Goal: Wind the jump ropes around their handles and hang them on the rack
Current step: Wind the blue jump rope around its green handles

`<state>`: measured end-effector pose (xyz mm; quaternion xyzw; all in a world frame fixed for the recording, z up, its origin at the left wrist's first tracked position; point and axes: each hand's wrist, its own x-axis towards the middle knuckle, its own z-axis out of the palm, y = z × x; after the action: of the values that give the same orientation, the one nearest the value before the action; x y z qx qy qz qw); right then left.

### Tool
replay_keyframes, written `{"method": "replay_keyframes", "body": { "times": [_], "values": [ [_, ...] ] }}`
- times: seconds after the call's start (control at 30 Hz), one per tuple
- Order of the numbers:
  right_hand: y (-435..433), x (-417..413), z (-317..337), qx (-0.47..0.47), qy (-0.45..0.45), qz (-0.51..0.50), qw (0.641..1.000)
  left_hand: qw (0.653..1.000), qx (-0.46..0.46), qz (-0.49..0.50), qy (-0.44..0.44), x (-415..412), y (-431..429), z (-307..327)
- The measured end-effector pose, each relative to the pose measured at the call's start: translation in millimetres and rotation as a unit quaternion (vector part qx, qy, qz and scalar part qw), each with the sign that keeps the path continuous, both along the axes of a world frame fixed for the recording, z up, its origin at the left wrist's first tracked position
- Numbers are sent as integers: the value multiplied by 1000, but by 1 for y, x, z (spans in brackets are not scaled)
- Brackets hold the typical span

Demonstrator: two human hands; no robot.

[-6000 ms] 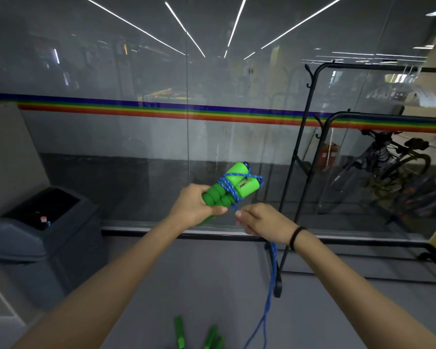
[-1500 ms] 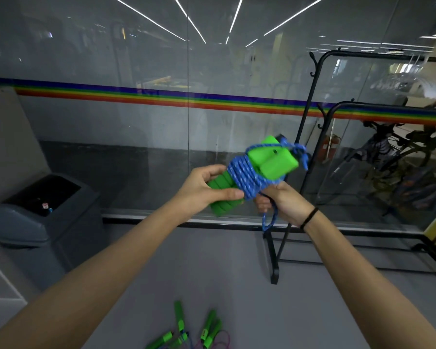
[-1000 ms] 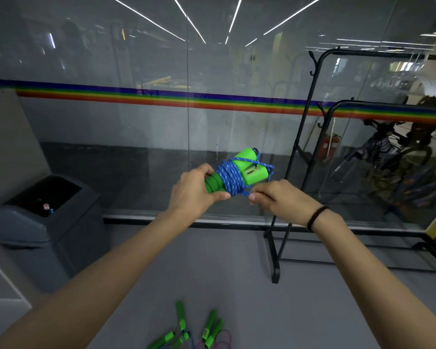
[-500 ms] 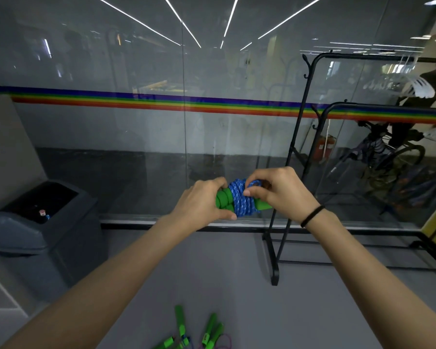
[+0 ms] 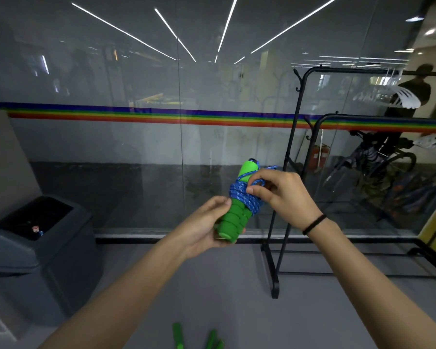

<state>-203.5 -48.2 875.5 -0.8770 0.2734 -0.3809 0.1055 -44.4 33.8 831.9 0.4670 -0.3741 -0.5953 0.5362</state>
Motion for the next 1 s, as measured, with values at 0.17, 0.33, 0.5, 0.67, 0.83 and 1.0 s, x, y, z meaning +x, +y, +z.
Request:
{"method": "replay_keyframes", "body": {
  "times": [0.17, 0.33, 0.5, 0.67, 0.83, 1.0],
  "values": [
    [-1, -2, -5, 60, -61, 34, 996, 998, 3, -41, 43, -3, -1, 1],
    [1, 2, -11, 127, -138, 77, 979, 999, 17, -35, 26, -12, -5, -2],
    [-11, 2, -26, 163, -179, 56, 969, 997, -24, 43, 52, -22, -6, 3],
    [-24, 4, -39, 208, -218, 14, 953, 990, -79, 119, 8, -25, -8, 7],
    [-39, -1, -53, 243, -236, -32, 940, 982, -98, 162, -1, -19, -7, 9],
    [-35, -5, -50, 260, -264, -17, 929, 977, -104, 185, -19, -11, -2, 11]
  ]
}}
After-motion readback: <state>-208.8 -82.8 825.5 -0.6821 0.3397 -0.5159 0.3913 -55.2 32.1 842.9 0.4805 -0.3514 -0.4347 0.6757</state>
